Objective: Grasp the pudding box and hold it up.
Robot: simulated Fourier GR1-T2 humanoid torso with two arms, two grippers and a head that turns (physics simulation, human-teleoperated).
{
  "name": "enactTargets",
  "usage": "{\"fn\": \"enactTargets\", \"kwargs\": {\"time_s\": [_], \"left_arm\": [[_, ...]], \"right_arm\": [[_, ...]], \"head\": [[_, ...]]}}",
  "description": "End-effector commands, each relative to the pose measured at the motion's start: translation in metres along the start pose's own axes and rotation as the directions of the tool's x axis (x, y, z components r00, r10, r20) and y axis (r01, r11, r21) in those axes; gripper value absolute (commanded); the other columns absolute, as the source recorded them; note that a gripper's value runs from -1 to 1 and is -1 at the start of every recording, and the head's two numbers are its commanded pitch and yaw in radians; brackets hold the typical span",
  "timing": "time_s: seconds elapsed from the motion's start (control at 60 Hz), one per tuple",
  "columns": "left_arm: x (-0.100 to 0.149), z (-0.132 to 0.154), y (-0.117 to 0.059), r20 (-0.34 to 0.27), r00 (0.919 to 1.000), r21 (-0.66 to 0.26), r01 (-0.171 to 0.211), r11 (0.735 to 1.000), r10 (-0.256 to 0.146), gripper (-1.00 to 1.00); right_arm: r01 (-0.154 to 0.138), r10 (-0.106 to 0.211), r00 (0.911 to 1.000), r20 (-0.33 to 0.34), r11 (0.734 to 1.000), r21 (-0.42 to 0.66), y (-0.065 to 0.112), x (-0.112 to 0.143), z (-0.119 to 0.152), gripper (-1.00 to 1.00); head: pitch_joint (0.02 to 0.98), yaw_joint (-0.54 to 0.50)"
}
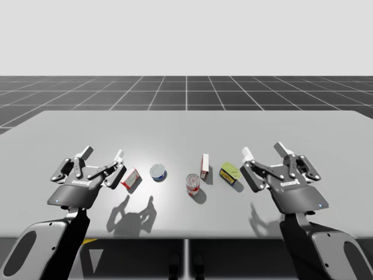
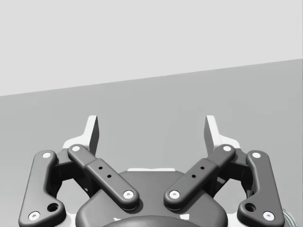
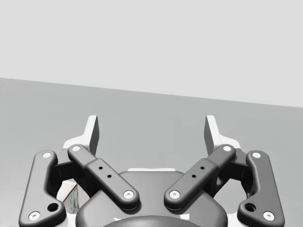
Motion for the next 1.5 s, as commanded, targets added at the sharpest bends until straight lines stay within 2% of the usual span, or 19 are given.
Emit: {"fn": "enactTargets", "kwargs": {"time_s": [0.017, 0.117, 0.217, 0.433, 0.55, 0.783, 0.9, 1.0, 1.05, 1.267, 1.433, 1.5], "left_arm": [[0.000, 0.001, -0.001, 0.001, 1.0000, -0.002, -0.002, 1.000, 0.002, -1.00], [0.001, 0.002, 0.000, 0.002, 1.0000, -0.004, -0.003, 1.000, 0.003, -1.00], [0.001, 0.002, -0.001, 0.002, 1.0000, -0.005, -0.003, 1.000, 0.003, -1.00], [0.001, 0.003, -0.002, 0.004, 1.0000, -0.010, -0.001, 1.000, 0.001, -1.00], [0.001, 0.003, -0.003, 0.005, 1.0000, -0.011, 0.000, 1.000, 0.000, -1.00], [0.002, 0.004, -0.004, 0.007, 1.0000, -0.013, 0.000, 1.000, 0.001, -1.00], [0.002, 0.005, -0.004, 0.008, 1.0000, -0.015, -0.002, 1.000, 0.002, -1.00], [0.003, 0.005, -0.004, 0.010, 0.9999, -0.016, -0.004, 1.000, 0.004, -1.00], [0.003, 0.005, -0.004, 0.010, 0.9999, -0.016, -0.005, 1.000, 0.005, -1.00], [0.004, 0.006, -0.004, 0.011, 0.9999, -0.017, -0.006, 1.000, 0.007, -1.00], [0.004, 0.007, -0.003, 0.012, 0.9999, -0.018, -0.008, 1.000, 0.009, -1.00], [0.004, 0.007, -0.003, 0.013, 0.9999, -0.018, -0.010, 1.000, 0.010, -1.00]], "right_arm": [[0.001, 0.001, 0.9996, -0.028, 0.998, 0.066, 0.024, -0.004, 0.024, -1.00], [0.026, -0.022, 0.9987, -0.046, 0.996, 0.090, 0.039, -0.012, 0.037, -1.00], [0.034, -0.025, 0.9973, -0.069, 0.991, 0.128, 0.053, -0.022, 0.048, -1.00], [0.091, -0.063, 0.9867, -0.150, 0.978, 0.190, 0.079, -0.052, 0.060, -1.00], [0.096, -0.058, 0.9811, -0.185, 0.974, 0.203, 0.086, -0.067, 0.060, -1.00], [0.084, -0.031, 0.9712, -0.236, 0.973, 0.216, 0.099, -0.091, 0.052, -1.00], [0.084, -0.031, 0.9671, -0.252, 0.975, 0.204, 0.102, -0.099, 0.043, -1.00], [0.056, -0.006, 0.9658, -0.259, 0.980, 0.189, 0.105, -0.106, 0.035, -1.00], [0.058, -0.007, 0.9639, -0.266, 0.981, 0.185, 0.105, -0.107, 0.033, -1.00], [0.032, 0.014, 0.9553, -0.295, 0.988, 0.149, 0.104, -0.115, 0.016, -1.00], [0.027, 0.017, 0.9464, -0.322, 0.991, 0.130, 0.103, -0.121, 0.006, -1.00], [0.035, 0.009, 0.9424, -0.334, 0.992, 0.125, 0.104, -0.122, 0.003, -1.00]], "head": [[0.793, -0.13], [0.795, -0.13], [0.797, -0.13], [0.800, -0.14], [0.804, -0.14], [0.809, -0.13], [0.811, -0.13], [0.814, -0.13], [0.815, -0.13], [0.817, -0.13], [0.816, -0.13], [0.816, -0.13]]}}
